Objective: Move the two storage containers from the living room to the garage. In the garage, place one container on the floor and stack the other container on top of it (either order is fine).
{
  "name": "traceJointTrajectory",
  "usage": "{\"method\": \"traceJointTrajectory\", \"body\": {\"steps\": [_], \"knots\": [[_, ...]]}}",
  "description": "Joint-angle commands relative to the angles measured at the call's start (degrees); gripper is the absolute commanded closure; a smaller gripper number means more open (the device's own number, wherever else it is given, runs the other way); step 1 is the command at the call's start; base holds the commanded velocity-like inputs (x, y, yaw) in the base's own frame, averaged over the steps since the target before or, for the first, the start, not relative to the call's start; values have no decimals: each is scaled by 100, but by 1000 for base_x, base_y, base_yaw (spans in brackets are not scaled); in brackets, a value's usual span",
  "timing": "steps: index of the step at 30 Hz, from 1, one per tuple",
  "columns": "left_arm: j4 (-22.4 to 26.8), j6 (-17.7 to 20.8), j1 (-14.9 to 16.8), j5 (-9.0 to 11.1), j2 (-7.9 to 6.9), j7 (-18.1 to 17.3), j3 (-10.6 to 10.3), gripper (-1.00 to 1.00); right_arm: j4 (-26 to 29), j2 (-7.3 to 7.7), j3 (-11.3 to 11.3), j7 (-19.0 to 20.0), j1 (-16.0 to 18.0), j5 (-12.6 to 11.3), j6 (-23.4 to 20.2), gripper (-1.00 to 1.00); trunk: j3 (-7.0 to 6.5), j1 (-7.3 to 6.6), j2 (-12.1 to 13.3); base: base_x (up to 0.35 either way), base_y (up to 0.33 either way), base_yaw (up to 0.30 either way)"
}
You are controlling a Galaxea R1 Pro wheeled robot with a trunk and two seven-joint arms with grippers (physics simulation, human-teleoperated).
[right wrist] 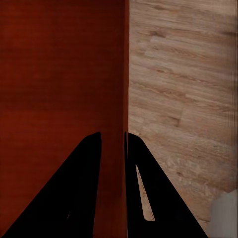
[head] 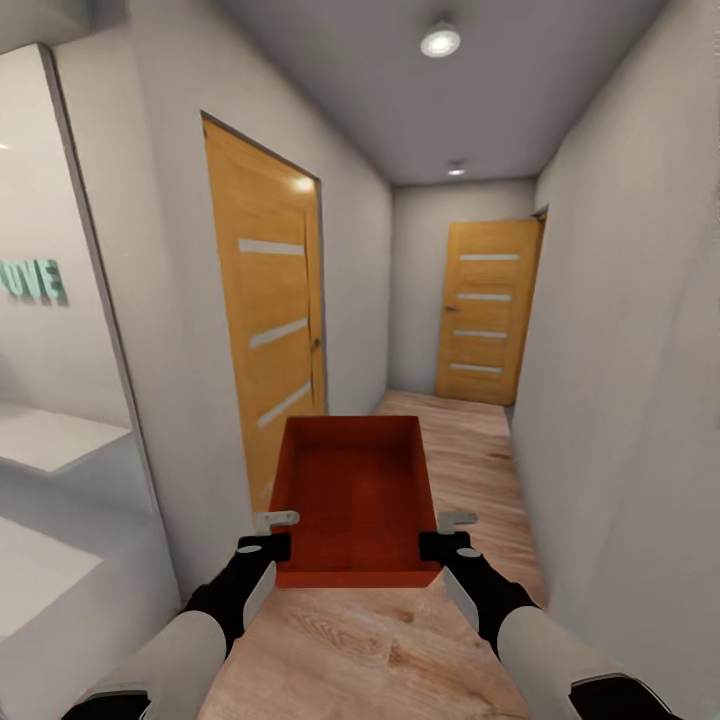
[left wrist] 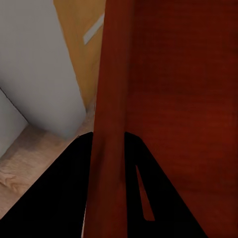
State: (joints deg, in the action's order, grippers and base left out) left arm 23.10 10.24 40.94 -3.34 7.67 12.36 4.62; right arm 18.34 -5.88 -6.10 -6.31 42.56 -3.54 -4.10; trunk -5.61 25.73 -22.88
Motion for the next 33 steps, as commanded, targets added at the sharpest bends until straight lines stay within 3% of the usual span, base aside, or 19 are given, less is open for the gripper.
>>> {"method": "traceJointTrajectory", "body": {"steps": [1,12,33], "knots": [[247,48,2,149,6,267,320,100,3,-1,-49,24,-2,-147,-30,100,3,5,-4,322,106,-280],[247,48,2,149,6,267,320,100,3,-1,-50,24,-2,-147,-30,100,3,5,-4,322,106,-272],[247,48,2,149,7,267,320,100,12,1,-41,24,-2,-147,-19,100,3,5,-4,322,104,-14]]}}
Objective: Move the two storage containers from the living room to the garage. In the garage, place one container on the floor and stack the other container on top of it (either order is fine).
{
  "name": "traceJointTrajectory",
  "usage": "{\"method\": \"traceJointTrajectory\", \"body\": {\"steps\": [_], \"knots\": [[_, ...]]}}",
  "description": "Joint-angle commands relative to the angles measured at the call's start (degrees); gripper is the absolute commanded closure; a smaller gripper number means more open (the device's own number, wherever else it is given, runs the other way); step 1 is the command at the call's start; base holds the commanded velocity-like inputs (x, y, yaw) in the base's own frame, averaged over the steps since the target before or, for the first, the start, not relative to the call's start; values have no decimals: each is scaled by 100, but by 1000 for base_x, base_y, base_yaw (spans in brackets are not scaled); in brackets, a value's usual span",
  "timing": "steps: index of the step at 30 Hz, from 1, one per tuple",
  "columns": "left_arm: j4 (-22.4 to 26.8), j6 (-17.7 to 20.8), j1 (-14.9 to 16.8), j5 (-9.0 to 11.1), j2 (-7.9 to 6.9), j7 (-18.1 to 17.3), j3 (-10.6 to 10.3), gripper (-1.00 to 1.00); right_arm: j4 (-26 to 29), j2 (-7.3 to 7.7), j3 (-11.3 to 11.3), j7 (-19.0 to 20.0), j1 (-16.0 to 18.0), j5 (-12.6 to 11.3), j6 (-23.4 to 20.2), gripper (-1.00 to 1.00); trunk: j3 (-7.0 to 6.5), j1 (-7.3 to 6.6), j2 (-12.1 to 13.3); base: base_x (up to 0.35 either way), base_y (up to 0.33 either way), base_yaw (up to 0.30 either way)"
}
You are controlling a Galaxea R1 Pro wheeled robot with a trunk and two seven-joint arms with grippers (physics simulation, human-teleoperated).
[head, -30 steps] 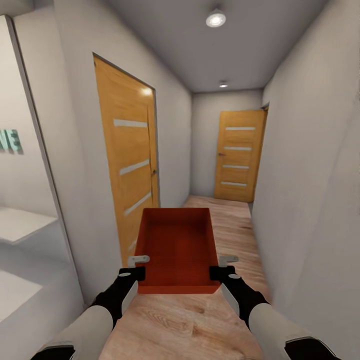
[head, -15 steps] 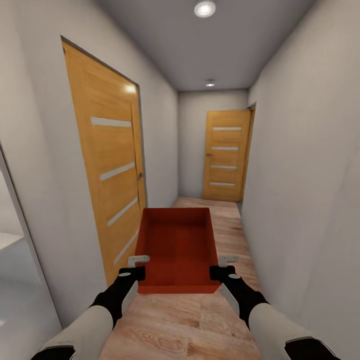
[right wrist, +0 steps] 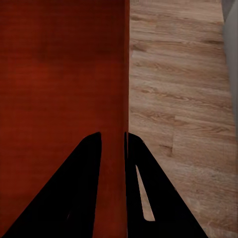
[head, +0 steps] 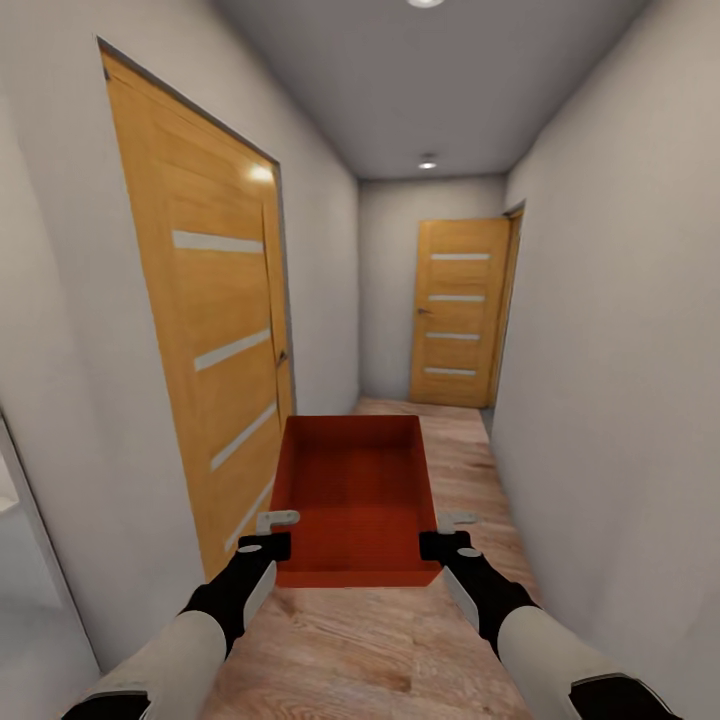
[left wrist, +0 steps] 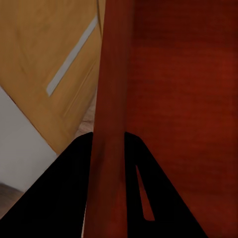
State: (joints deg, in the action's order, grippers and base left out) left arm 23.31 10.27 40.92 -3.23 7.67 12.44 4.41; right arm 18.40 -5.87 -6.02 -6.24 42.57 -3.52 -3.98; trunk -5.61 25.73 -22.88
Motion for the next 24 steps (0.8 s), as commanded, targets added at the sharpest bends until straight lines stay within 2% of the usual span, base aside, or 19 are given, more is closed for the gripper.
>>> {"method": "traceJointTrajectory", "body": {"steps": [1,5,24], "knots": [[226,44,3,139,7,258,341,100,5,6,-48,17,-3,-149,-27,100,3,5,-4,322,96,0],[226,41,3,139,7,260,341,100,5,4,-48,17,-3,-149,-28,100,3,5,-4,322,96,-34],[234,37,3,139,7,263,341,100,5,-2,-48,17,-3,-149,-33,100,3,5,-4,322,93,-239]]}}
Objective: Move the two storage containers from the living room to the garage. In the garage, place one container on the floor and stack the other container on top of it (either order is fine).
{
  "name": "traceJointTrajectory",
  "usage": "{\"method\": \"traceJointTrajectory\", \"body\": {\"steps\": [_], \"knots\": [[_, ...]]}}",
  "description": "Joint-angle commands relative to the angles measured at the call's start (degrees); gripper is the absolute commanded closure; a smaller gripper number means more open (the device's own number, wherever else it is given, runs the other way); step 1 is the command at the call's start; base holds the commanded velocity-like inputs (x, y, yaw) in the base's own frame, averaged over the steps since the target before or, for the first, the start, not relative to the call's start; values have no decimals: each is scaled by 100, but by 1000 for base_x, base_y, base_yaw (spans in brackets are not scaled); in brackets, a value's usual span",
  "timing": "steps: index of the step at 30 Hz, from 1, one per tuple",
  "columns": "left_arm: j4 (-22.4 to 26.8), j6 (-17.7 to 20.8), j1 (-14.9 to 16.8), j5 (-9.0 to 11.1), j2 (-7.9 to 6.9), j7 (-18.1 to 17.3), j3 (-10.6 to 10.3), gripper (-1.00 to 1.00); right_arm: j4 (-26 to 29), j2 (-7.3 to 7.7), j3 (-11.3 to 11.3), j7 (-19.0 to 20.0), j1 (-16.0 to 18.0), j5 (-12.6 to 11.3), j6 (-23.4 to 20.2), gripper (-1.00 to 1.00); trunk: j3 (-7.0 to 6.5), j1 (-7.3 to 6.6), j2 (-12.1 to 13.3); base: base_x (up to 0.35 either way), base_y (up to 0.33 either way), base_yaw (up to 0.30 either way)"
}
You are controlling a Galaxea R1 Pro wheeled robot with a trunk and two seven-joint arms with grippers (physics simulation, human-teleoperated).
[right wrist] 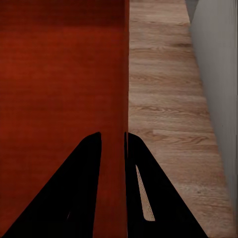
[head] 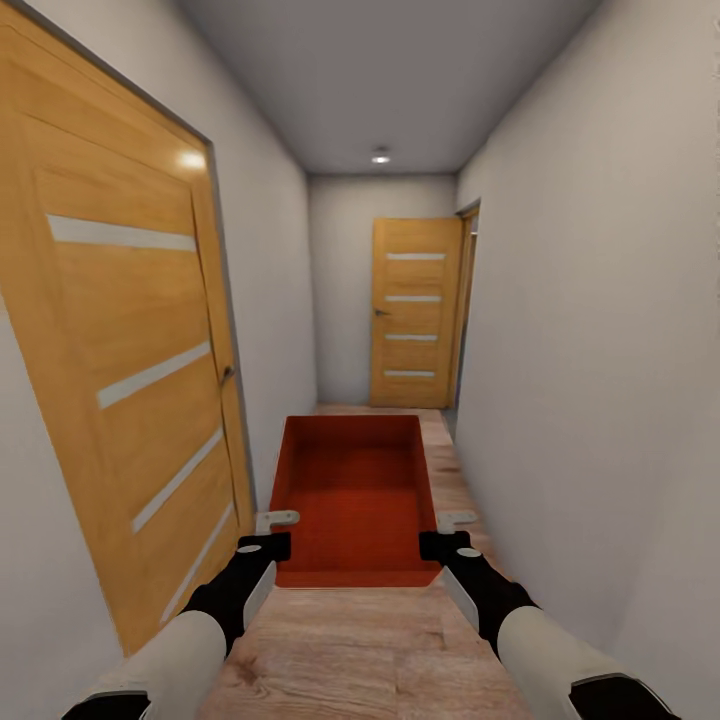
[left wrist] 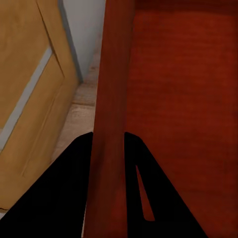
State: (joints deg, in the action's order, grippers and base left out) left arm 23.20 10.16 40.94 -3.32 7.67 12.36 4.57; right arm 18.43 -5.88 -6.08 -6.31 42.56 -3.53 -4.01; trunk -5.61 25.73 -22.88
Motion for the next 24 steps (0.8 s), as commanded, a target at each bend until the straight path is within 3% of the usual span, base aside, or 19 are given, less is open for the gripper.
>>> {"method": "traceJointTrajectory", "body": {"steps": [1,10,24], "knots": [[245,47,2,147,6,273,326,100,3,-1,-43,25,-2,-148,-30,100,3,5,-4,322,88,-242],[246,47,2,147,6,272,326,100,3,-1,-43,25,-2,-148,-30,100,3,5,-4,322,86,-215],[246,47,2,147,6,274,326,100,3,-1,-43,25,-2,-148,-30,100,3,5,-4,322,14,-12]]}}
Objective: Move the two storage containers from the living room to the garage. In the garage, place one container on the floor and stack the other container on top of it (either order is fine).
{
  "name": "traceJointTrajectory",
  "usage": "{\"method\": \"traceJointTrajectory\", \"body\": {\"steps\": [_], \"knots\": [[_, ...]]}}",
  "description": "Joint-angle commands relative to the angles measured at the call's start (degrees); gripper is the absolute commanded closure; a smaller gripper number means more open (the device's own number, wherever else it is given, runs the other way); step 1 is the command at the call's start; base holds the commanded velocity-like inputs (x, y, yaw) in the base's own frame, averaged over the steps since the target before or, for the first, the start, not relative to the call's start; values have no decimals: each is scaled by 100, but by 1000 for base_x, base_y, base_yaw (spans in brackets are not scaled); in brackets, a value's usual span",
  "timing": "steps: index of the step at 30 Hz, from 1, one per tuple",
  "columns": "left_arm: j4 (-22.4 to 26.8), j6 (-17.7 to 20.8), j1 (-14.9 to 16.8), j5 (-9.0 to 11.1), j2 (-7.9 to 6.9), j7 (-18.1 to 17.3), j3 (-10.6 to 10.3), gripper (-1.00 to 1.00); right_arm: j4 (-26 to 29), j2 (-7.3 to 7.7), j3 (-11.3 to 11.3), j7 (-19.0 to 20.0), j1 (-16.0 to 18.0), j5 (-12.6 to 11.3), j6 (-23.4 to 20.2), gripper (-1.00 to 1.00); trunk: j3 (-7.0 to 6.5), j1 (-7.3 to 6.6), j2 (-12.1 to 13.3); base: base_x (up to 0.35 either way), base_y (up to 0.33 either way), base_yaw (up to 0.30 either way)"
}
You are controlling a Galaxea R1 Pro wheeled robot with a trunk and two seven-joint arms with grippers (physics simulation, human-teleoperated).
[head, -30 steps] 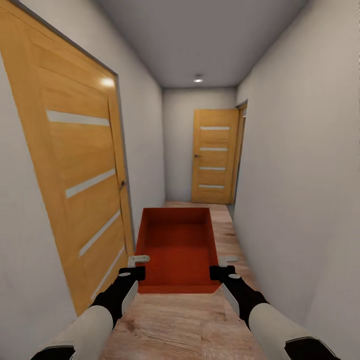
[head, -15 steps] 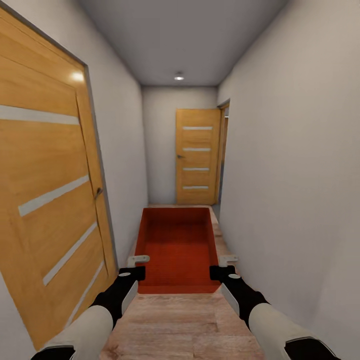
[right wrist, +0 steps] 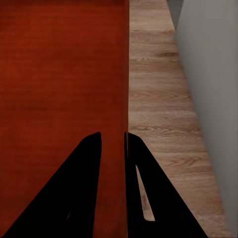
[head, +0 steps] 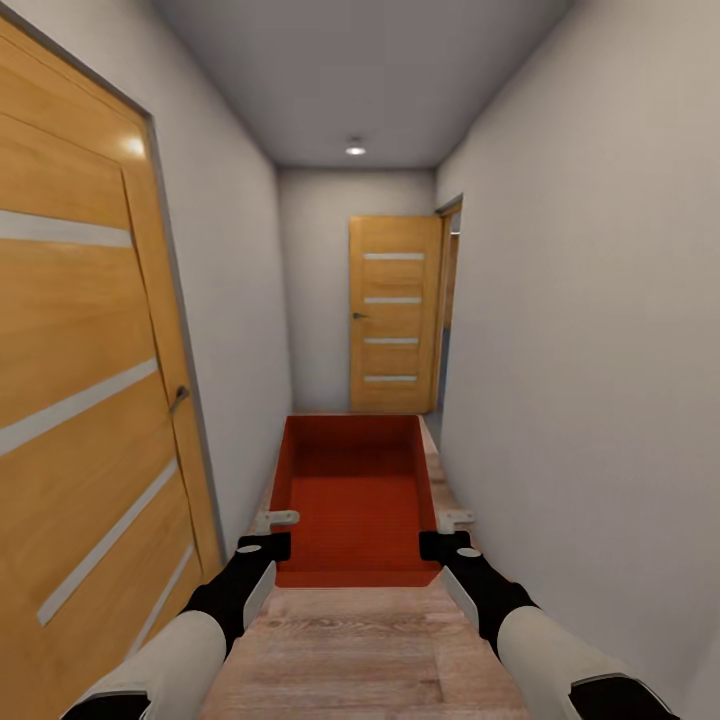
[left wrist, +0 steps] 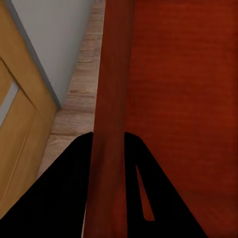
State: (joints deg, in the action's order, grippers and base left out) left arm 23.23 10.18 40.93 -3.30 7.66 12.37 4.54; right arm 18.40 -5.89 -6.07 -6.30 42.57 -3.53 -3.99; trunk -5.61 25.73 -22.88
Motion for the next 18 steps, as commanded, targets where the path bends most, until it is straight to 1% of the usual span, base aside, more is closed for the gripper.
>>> {"method": "traceJointTrajectory", "body": {"steps": [1,18], "knots": [[244,45,3,145,8,271,328,100,5,0,-43,24,-3,-148,-32,100,3,5,-4,322,0,0],[244,45,3,145,8,270,328,100,5,0,-43,24,-3,-148,-32,100,3,5,-4,322,0,0]]}}
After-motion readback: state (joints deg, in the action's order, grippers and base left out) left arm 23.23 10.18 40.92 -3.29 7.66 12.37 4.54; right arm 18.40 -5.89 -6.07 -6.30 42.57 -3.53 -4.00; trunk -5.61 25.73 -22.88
